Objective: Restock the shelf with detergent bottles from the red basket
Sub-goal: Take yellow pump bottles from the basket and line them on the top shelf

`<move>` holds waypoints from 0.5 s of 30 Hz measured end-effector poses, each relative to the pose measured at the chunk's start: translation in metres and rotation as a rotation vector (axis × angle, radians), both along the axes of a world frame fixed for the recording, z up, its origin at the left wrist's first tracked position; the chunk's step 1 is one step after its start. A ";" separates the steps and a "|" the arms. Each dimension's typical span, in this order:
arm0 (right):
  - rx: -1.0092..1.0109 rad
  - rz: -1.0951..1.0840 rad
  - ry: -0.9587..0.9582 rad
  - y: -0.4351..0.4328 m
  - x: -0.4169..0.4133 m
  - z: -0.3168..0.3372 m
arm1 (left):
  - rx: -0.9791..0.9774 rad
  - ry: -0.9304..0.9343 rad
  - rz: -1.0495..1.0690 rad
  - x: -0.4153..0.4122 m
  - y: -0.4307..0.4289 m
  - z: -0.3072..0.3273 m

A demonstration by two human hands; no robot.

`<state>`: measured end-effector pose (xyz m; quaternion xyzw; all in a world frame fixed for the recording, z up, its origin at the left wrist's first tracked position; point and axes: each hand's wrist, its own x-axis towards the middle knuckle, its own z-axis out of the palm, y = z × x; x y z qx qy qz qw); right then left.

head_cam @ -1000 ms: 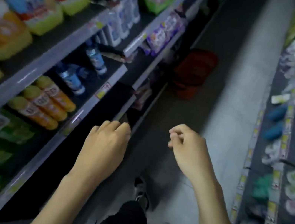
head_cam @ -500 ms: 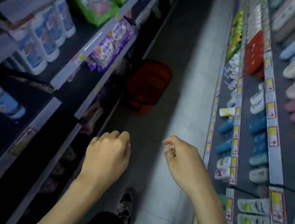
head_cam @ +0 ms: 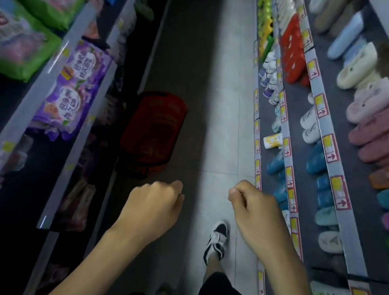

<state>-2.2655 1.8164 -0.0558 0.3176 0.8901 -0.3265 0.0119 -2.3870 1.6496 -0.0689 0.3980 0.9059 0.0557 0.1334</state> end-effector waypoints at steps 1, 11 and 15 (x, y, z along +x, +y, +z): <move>-0.016 0.026 -0.021 0.019 -0.011 -0.006 | -0.001 0.010 -0.005 -0.012 0.018 -0.002; -0.060 0.366 -0.148 0.169 -0.153 -0.009 | -0.032 0.086 0.126 -0.124 0.137 0.007; -0.049 0.552 -0.184 0.189 -0.227 -0.011 | -0.017 0.060 0.241 -0.171 0.138 0.007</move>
